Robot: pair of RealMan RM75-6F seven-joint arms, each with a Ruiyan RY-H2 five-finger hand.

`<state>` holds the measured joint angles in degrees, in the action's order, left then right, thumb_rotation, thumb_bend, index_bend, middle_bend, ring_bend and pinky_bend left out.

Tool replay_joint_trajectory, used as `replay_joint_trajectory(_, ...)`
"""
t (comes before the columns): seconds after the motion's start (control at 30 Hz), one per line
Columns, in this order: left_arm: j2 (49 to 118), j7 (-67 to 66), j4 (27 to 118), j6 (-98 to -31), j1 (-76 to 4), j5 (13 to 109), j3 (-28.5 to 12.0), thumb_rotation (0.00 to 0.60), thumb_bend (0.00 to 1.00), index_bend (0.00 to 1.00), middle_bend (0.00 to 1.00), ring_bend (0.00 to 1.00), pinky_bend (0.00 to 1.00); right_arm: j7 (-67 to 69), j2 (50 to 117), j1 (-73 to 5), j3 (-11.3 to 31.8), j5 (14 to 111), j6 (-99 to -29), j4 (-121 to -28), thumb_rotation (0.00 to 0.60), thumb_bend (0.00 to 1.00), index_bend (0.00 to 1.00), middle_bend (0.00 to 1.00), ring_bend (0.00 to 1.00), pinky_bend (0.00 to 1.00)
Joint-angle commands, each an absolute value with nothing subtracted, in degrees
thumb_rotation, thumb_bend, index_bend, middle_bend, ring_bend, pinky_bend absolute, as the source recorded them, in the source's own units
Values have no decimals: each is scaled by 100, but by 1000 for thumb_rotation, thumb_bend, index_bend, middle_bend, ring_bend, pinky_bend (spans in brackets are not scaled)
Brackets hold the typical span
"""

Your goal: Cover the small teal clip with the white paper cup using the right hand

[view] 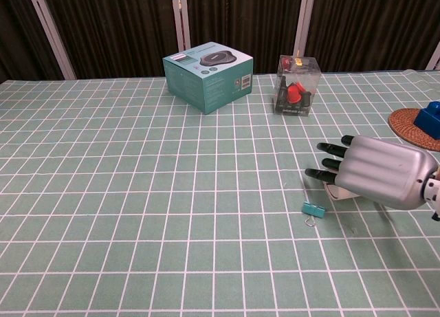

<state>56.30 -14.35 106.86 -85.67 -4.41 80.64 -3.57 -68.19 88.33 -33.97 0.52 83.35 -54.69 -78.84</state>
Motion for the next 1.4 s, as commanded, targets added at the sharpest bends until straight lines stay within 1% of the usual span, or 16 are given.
replay_joint_trajectory(0.03,5632,-1432,10685,-8564,-442,8065,-356,600,0,0,0,0,0,-6753,8860,-3440,-25,8522,-5559,-7751,600,179,108,266,111,372)
replay_joint_trajectory(0.1,5630,-1426,10685,-8566,-441,8068,-355,600,0,0,0,0,0,-6694,8882,-3456,-59,8622,-5603,-7671,600,186,128,287,132,402)
replay_joint_trajectory(0.3,5617,-1407,10693,-8580,-435,8079,-354,600,0,0,0,0,0,-6358,8933,-3482,-124,8865,-5747,-7504,600,215,146,307,151,429)
replay_joint_trajectory(0.5,5611,-1388,10695,-8571,-436,8084,-348,600,0,0,0,0,0,-5718,8908,-3472,-54,8934,-5921,-7550,600,220,159,322,166,449)
replay_joint_trajectory(0.77,5595,-1351,10713,-8552,-438,8095,-336,600,0,0,0,0,0,-3841,8759,-3370,306,8672,-6217,-8029,600,220,166,323,161,443)
replay_joint_trajectory(0.93,5600,-1374,10719,-8575,-432,8124,-330,600,0,0,0,0,0,-2080,8619,-3265,525,8448,-6325,-8388,600,220,166,324,157,440)
replay_joint_trajectory(1.03,5599,-1378,10731,-8584,-428,8145,-321,600,0,0,0,0,0,-1244,8601,-3223,583,8287,-6244,-8515,600,220,165,323,156,423)
replay_joint_trajectory(1.1,5596,-1379,10734,-8587,-426,8150,-320,600,0,0,0,0,0,-915,8603,-3199,599,8188,-6182,-8563,600,220,166,323,153,397)
replay_joint_trajectory(1.4,5588,-1373,10747,-8559,-434,8142,-314,600,0,0,0,0,0,-147,8838,-3157,605,8030,-6075,-8678,600,218,166,324,136,370)
